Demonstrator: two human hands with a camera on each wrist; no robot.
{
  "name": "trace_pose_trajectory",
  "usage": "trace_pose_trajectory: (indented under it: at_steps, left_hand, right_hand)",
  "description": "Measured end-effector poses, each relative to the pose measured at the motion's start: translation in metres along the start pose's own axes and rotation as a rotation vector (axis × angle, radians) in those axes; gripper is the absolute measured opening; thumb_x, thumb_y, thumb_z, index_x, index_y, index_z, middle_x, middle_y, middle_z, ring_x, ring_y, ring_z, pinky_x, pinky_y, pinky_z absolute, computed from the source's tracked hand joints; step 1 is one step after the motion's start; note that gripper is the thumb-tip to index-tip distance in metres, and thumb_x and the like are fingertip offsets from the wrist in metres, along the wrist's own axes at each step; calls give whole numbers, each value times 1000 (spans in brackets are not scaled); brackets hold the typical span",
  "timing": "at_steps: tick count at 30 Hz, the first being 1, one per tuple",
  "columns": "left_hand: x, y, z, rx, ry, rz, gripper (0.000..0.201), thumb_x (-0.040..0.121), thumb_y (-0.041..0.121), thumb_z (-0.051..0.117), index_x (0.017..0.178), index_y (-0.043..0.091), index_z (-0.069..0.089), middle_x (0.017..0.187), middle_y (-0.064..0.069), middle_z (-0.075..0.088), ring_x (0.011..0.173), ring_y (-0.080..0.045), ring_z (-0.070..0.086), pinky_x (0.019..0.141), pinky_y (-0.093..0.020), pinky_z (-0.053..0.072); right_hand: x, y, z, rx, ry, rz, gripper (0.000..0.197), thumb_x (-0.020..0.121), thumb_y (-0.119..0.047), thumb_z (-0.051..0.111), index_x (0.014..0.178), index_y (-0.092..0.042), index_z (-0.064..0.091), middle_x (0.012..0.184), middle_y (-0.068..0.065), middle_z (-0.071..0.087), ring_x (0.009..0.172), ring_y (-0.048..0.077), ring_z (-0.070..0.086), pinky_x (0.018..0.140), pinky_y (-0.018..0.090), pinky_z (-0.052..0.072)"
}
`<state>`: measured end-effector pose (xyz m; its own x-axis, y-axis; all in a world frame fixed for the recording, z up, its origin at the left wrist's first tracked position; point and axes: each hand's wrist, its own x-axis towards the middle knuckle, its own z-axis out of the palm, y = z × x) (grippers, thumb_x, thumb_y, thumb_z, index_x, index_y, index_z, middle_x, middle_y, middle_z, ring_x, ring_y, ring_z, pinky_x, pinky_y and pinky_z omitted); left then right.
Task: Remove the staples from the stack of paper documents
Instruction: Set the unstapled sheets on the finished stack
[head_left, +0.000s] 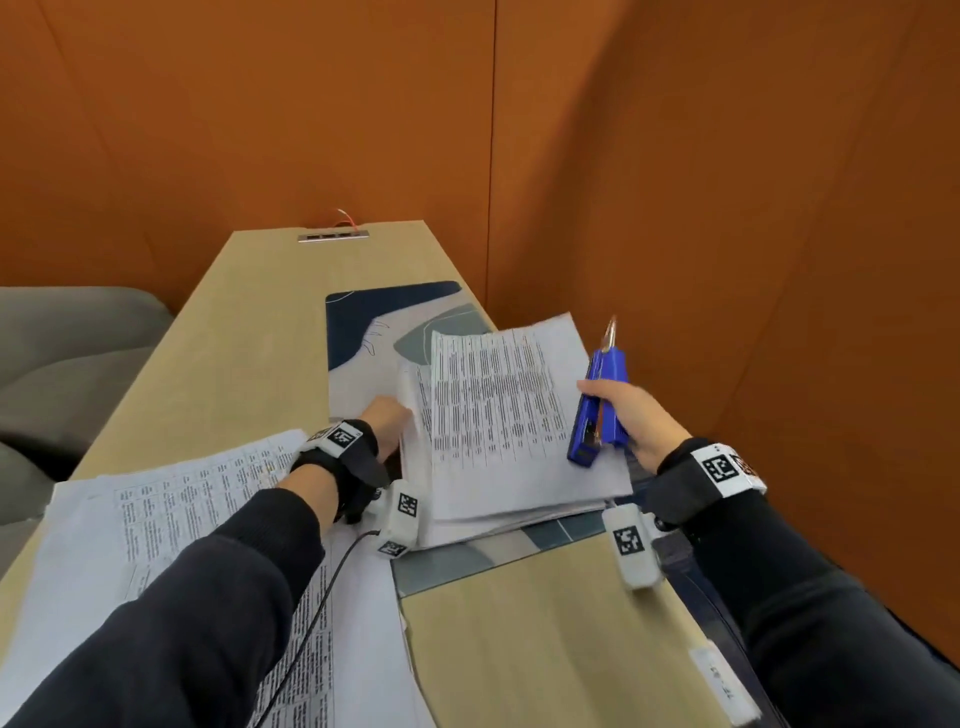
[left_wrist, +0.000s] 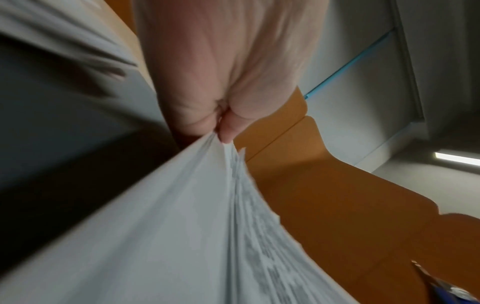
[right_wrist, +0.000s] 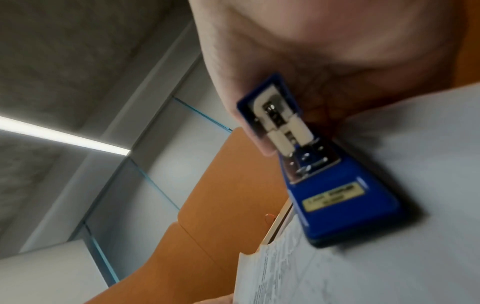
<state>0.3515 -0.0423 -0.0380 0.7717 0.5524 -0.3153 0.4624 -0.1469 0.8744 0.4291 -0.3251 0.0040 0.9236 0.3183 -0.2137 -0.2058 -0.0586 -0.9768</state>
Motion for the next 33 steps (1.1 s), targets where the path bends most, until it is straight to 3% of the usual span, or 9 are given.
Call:
trace_pose_trajectory:
  at_steps: [6, 11, 14, 17, 21, 24, 28, 31, 33]
  left_hand:
    - [-11, 6, 11, -145, -22, -12, 53, 99, 35, 47, 139, 1, 39, 141, -17, 46, 128, -34, 45, 103, -42, 36]
    - [-11, 3, 13, -5, -67, 57, 28, 90, 6, 60, 116, -2, 57, 112, -18, 66, 100, -31, 65, 93, -48, 51]
    - [-4, -4, 6, -80, 91, 75, 20, 91, 18, 61, 101, 0, 62, 106, -19, 67, 97, -34, 65, 92, -49, 51]
    - [0, -1, 5, -101, 182, 82, 30, 93, 33, 58, 82, 5, 61, 101, -20, 68, 95, -36, 65, 92, -49, 51]
    - [1, 9, 17, 31, 114, 61, 44, 94, 29, 57, 123, -4, 53, 124, -16, 58, 114, -36, 56, 98, -41, 46]
    - [4, 12, 19, 167, 169, 72, 31, 91, 10, 60, 117, -6, 55, 115, -15, 61, 109, -34, 58, 88, -35, 48]
    - [3, 19, -1, 170, 239, 55, 57, 91, 35, 62, 131, -4, 49, 130, -21, 56, 118, -36, 54, 93, -37, 43]
    - [13, 16, -23, 119, 143, 81, 54, 84, 58, 58, 100, 6, 64, 97, -17, 63, 89, -30, 62, 83, -30, 46]
    - [12, 16, -40, 102, 123, 72, 63, 83, 64, 55, 98, 3, 62, 106, -21, 65, 95, -33, 64, 91, -40, 51]
  right_hand:
    - [1, 13, 4, -164, -43, 173, 21, 91, -27, 66, 97, -9, 59, 60, 2, 64, 49, 14, 60, 47, 23, 45]
    - [0, 5, 19, -150, -81, 139, 35, 91, -33, 65, 113, -6, 60, 97, 13, 71, 76, 23, 66, 68, 30, 53]
    - [2, 5, 20, -178, -33, 142, 44, 88, -41, 67, 115, -6, 58, 103, 15, 70, 87, 29, 65, 86, 39, 54]
    - [0, 3, 16, -150, -35, 146, 36, 91, -39, 65, 110, -10, 57, 92, 11, 67, 81, 25, 64, 80, 37, 54]
    - [-6, 3, 18, -76, -103, 138, 26, 94, -35, 62, 106, -12, 60, 90, 8, 70, 76, 20, 66, 68, 32, 54]
    - [-10, 3, 26, -54, -105, 122, 30, 94, -36, 61, 110, -10, 62, 96, 9, 72, 80, 21, 67, 76, 33, 56]
    - [-23, -6, 33, -87, -13, -9, 23, 94, -38, 61, 93, -15, 57, 79, 4, 65, 69, 16, 63, 66, 28, 53]
    - [-38, -9, 41, 31, -113, -61, 16, 94, -29, 62, 97, -13, 59, 89, 15, 69, 82, 30, 66, 92, 49, 55]
    - [-53, -5, 49, 76, -192, -22, 20, 95, -27, 60, 106, -10, 59, 84, 14, 70, 76, 31, 67, 90, 50, 55]
